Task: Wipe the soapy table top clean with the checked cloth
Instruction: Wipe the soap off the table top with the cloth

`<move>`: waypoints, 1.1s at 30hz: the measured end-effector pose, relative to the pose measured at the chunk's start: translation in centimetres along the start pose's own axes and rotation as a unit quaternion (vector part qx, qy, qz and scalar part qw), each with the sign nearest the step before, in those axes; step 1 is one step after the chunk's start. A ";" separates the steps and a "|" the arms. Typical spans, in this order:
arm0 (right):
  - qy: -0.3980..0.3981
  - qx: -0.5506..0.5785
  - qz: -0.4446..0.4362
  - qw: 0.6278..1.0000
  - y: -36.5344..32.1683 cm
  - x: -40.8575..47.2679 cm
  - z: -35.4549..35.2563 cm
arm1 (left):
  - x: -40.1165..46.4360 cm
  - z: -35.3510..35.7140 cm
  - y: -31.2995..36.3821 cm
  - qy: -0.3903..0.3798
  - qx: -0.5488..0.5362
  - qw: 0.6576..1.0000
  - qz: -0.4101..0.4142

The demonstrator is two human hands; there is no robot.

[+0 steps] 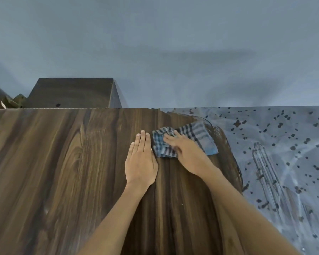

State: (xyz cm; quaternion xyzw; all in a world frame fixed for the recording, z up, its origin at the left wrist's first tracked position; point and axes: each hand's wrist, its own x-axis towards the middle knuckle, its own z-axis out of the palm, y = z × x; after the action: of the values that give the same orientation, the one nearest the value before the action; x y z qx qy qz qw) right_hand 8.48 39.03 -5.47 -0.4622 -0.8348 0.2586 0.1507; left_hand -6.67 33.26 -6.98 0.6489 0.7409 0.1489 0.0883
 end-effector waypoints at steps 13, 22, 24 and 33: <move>-0.012 0.019 0.055 0.998 0.1 9.8 1.3 | 0.7 -0.1 -0.2 -0.015 0.016 0.999 0.036; 0.068 -0.065 0.164 0.982 3.0 8.3 -0.5 | 0.5 -0.1 -0.2 -0.010 -0.008 0.999 0.029; 0.088 -0.071 0.153 0.982 0.9 10.8 0.0 | 0.5 0.1 -0.3 -0.011 -0.010 0.999 0.029; -0.011 0.067 0.011 0.998 0.5 5.5 1.4 | 0.1 -0.1 -0.3 0.008 -0.061 0.997 0.055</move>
State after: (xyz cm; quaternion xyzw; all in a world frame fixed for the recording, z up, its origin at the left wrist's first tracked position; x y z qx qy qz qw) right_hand 5.26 43.51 -6.82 -0.4569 -0.8120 0.3209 0.1698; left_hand -7.02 33.29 -7.00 0.6807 0.6943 0.2041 0.1136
